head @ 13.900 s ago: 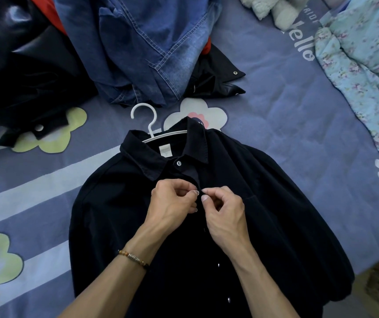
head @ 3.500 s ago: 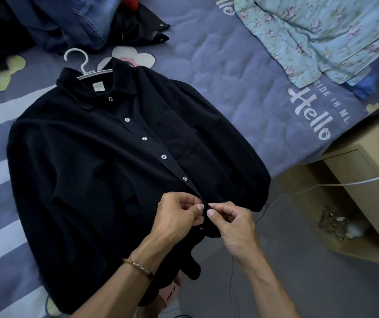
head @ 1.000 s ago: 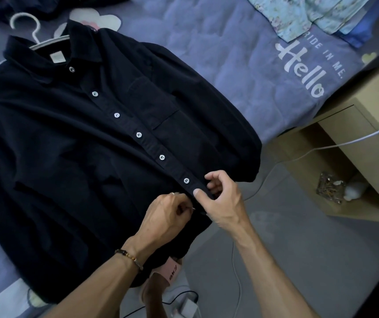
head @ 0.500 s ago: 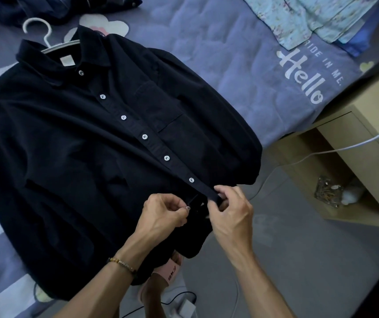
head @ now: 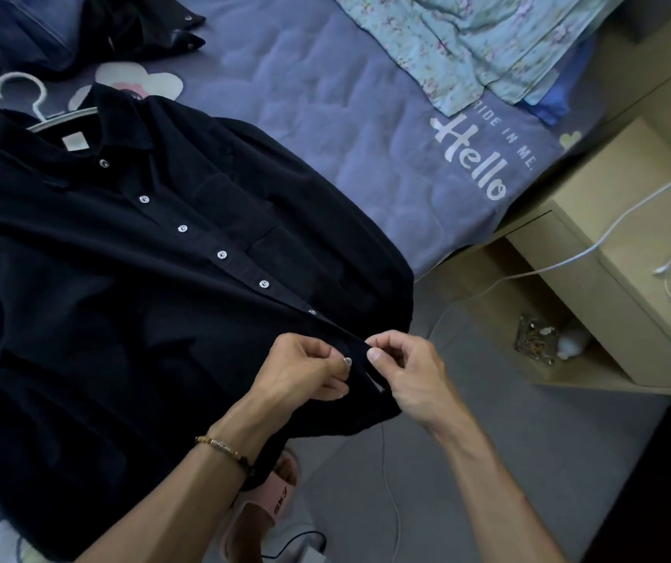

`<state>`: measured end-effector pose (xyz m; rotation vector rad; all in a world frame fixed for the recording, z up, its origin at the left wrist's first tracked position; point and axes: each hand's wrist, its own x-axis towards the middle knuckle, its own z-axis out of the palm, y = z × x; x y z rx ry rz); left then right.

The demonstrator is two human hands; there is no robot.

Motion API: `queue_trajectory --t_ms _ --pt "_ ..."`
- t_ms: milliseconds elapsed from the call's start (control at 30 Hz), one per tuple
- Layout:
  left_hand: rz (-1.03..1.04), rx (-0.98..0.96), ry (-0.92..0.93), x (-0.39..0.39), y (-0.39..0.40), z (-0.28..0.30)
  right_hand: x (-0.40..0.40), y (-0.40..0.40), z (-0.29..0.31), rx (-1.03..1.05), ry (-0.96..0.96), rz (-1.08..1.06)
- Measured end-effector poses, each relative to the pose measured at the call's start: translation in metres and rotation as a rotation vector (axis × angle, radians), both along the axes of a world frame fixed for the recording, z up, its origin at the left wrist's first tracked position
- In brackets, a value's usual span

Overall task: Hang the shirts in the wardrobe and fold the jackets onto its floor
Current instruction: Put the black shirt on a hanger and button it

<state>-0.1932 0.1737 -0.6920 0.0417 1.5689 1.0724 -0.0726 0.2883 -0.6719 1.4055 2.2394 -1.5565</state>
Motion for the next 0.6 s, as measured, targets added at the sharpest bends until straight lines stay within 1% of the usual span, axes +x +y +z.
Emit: queue_trajectory --t_ms 167,367,467,600 --pt "0.049 -0.006 -0.047 0.002 0.002 0.0 0.005 -0.008 0.001 -0.054 0.036 -0.014" --pt "0.032 0.0 -0.06 0.002 0.002 -0.001 0.008 -0.011 -0.005 -0.074 0.036 -0.049" --pt "0.047 -0.005 -0.029 0.002 0.005 -0.002 0.004 -0.013 -0.003 -0.062 0.078 -0.101" --pt "0.055 0.006 0.031 0.005 0.006 -0.002 0.002 -0.012 -0.004 -0.191 0.085 -0.186"
